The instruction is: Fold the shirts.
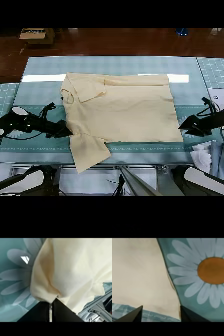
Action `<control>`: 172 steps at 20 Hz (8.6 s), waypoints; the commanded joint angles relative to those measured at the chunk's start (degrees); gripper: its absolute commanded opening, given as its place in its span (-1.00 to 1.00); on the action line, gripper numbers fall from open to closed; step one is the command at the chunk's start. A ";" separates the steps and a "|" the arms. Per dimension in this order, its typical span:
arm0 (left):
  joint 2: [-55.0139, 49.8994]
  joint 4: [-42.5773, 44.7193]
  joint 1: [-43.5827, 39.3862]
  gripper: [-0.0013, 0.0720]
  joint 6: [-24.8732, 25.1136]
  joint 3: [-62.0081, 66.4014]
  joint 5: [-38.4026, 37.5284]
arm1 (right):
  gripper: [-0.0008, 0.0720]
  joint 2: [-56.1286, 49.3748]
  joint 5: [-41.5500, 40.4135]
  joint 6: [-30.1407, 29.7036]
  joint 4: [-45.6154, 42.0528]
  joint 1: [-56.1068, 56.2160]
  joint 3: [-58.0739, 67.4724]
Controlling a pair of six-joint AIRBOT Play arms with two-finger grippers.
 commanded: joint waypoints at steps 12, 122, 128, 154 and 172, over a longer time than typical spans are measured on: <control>0.79 -8.35 -0.04 -0.89 5.09 3.39 -0.55 | -0.40 0.02 -6.67 -5.35 17.59 -0.09 -8.55; 13.79 10.67 9.90 0.51 -2.95 -4.26 -8.94 | 0.22 7.21 0.87 3.76 1.77 -0.37 15.39; 11.72 5.25 5.44 0.47 -3.10 -5.42 0.52 | 0.21 9.07 -0.85 3.76 4.24 -0.37 15.39; 1.70 1.77 2.45 -0.89 3.13 -5.40 5.53 | 0.51 9.01 -5.70 7.52 -1.16 -2.60 -2.75; 4.11 1.05 2.45 -0.89 5.22 20.28 -0.42 | -0.91 14.16 -21.81 8.33 11.39 11.41 4.74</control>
